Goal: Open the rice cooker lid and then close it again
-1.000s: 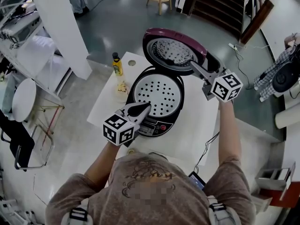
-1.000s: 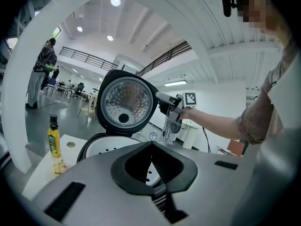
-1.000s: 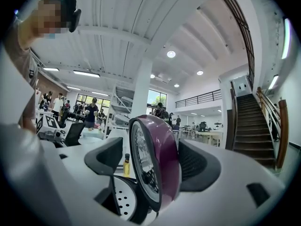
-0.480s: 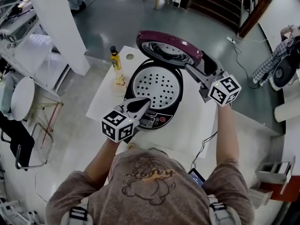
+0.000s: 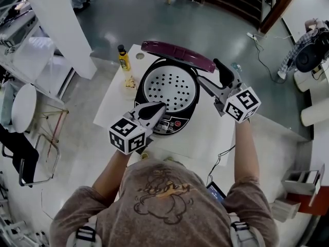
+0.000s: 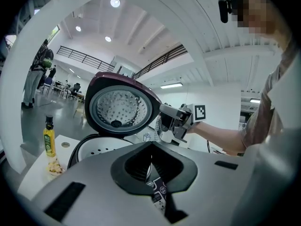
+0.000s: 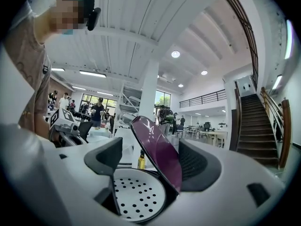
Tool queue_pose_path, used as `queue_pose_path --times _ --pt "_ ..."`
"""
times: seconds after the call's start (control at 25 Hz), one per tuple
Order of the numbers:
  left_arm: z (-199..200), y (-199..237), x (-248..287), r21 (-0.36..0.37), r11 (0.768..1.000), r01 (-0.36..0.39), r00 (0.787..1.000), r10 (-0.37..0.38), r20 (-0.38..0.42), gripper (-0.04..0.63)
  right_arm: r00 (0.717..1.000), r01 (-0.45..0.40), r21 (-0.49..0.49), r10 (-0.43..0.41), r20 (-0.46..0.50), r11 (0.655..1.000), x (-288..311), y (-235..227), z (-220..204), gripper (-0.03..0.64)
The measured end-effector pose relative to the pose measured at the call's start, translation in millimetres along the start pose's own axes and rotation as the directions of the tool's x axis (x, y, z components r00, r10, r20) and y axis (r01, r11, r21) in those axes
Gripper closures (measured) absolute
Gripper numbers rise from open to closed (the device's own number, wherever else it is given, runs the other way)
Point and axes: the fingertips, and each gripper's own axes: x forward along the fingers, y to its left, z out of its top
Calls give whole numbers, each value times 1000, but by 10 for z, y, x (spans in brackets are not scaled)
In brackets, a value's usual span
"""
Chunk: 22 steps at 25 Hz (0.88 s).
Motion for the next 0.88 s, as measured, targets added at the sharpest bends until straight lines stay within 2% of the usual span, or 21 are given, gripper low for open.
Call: queue_pose_path --times 0.32,0.88 --pt "-66 -16 -29 -8 1000 -4 1000 4 -10 575 1000 -16 9 16 -17 1000 -120 316 -173 249" --pt "-128 -103 -87 -11 1000 7 1000 -7 -19 575 999 -18 87 22 -48 996 -267 671 -504 250"
